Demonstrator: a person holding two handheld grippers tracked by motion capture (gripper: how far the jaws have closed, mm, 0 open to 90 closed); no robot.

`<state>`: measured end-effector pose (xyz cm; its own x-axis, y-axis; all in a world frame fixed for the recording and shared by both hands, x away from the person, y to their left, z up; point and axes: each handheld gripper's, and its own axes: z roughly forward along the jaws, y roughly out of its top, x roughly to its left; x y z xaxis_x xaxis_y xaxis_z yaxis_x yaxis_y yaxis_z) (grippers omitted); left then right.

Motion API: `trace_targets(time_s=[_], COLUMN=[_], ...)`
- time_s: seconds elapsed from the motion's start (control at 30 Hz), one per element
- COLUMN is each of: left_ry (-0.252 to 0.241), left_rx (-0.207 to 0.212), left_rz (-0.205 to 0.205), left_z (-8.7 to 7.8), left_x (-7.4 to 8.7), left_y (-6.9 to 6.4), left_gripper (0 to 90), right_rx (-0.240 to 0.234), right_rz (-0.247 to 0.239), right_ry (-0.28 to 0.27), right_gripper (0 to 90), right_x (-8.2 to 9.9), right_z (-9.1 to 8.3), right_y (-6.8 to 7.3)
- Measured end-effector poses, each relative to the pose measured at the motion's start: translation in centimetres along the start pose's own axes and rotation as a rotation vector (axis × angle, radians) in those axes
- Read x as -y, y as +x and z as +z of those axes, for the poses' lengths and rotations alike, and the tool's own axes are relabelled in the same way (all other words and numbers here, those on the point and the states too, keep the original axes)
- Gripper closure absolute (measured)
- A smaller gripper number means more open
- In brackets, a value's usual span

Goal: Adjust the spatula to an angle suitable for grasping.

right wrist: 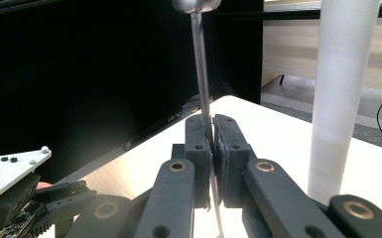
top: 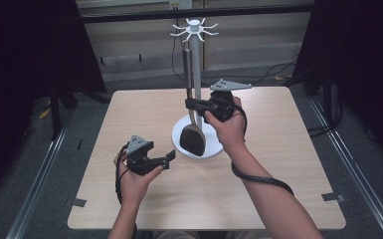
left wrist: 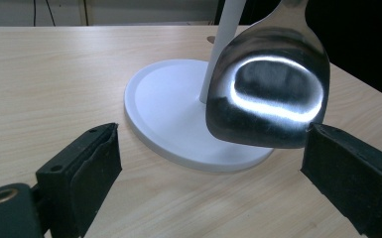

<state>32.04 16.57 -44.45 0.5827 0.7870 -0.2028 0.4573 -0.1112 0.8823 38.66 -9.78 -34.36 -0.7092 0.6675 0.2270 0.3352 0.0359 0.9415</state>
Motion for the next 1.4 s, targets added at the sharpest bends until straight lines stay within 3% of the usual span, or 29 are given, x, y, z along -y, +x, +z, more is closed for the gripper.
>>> trace_targets(time_s=[0.8,1.2,1.4], left_ry=[0.005,0.009,0.009], left_rx=[0.006,0.006,0.005], left_rz=[0.007,0.009,0.008], left_z=[0.08,0.11,0.07], left_x=[0.04,0.07,0.07], left_y=[0.00,0.02,0.11], left_gripper=[8.2,8.3,8.2], right_rx=[0.038,0.068,0.074], right_rz=[0.007,0.001,0.002], right_ry=[-0.001,-0.010,-0.014], right_gripper=[79.8,61.4,57.0], right_x=[-0.47,-0.69,-0.71], right_z=[0.30,0.45,0.42], right_y=[-0.12,0.09,0.12])
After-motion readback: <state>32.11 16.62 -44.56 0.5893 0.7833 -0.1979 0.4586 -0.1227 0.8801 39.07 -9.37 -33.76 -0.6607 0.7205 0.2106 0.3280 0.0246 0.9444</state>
